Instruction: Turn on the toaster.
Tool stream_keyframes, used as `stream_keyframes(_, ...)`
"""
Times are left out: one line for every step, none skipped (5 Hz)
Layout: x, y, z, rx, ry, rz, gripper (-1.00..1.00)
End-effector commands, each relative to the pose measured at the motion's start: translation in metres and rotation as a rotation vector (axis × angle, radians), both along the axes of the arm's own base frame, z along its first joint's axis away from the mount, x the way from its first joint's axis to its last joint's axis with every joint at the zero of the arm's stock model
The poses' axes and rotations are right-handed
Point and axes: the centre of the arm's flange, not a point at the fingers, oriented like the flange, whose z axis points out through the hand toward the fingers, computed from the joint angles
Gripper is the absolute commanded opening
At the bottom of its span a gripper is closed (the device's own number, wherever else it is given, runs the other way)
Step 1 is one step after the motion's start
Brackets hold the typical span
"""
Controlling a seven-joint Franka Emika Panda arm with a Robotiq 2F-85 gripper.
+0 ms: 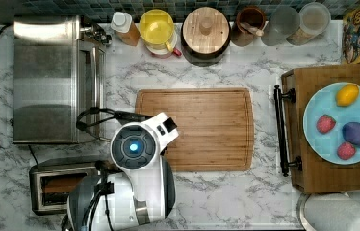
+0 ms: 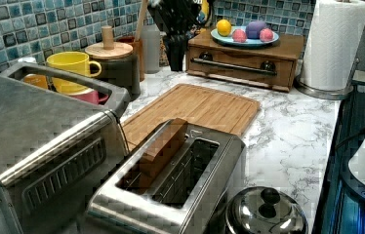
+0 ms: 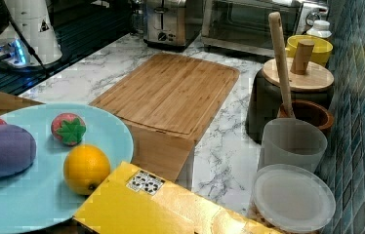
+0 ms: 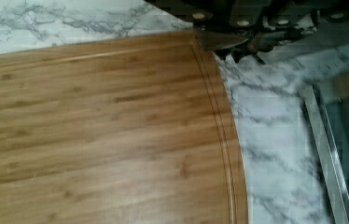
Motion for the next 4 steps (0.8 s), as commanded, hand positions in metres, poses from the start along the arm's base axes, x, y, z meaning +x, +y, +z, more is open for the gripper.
stream_keyframes(-0.066,0.049,-0.013,0.104,-0.01,0.149,-1.0)
stream_keyframes(-0.08,0.052,-0.013,0.142,-0.036,0.199,-1.0)
stream_keyframes(-0.09,0.061,-0.013,0.164,-0.035,0.241,-1.0)
stream_keyframes(-0.091,0.075,-0.026,0.16,0.033,0.292,-1.0)
